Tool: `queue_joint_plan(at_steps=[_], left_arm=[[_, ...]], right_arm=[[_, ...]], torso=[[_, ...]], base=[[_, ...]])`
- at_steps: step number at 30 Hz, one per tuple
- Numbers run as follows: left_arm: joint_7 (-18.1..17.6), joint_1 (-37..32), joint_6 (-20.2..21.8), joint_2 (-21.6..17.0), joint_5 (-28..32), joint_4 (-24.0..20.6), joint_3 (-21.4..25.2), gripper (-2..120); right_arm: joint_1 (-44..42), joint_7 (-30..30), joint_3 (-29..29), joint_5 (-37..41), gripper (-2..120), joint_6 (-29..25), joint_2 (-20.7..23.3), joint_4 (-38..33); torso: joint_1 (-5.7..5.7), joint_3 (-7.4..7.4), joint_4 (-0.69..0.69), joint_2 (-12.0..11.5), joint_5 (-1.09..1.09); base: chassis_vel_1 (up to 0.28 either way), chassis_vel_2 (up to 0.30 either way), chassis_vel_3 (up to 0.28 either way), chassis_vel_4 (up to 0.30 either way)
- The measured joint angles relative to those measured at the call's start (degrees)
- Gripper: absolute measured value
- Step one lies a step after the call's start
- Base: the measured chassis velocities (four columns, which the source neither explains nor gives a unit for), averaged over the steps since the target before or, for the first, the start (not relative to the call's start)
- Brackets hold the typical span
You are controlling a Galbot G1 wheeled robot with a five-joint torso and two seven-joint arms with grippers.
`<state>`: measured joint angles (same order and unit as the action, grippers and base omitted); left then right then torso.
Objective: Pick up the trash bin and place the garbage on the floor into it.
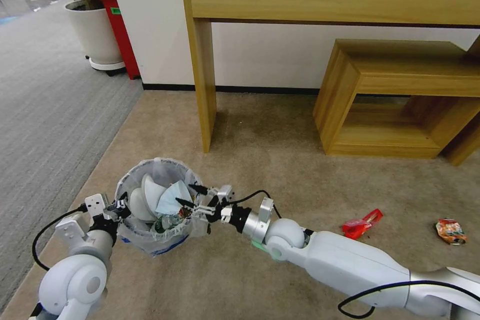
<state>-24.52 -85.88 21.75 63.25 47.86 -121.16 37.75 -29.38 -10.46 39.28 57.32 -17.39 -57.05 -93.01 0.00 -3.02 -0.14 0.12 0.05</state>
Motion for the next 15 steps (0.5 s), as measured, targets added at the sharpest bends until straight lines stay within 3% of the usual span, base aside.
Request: queue_joint_plan(at_steps=[5, 15], left_arm=[[0.52, 0.09, 0.29, -0.05, -0.48, 0.66, -0.45, 2], [1.31, 0.06, 1.43, 0.17, -2.12, 0.93, -0.73, 2]], right_arm=[[-1.86, 0.93, -5.1, 0.54, 97, 0.57, 1.39, -1.69], [-5.36, 3.45, -11.35, 1.0, 100, 1.67, 2.61, -5.01]], torso=[[0.0, 0.0, -0.01, 0.0, 0.0], [0.0, 0.0, -0.01, 0.0, 0.01]], base=[[0.0, 0.0, 0.0, 0.0], [0.0, 0.0, 0.0, 0.0]])
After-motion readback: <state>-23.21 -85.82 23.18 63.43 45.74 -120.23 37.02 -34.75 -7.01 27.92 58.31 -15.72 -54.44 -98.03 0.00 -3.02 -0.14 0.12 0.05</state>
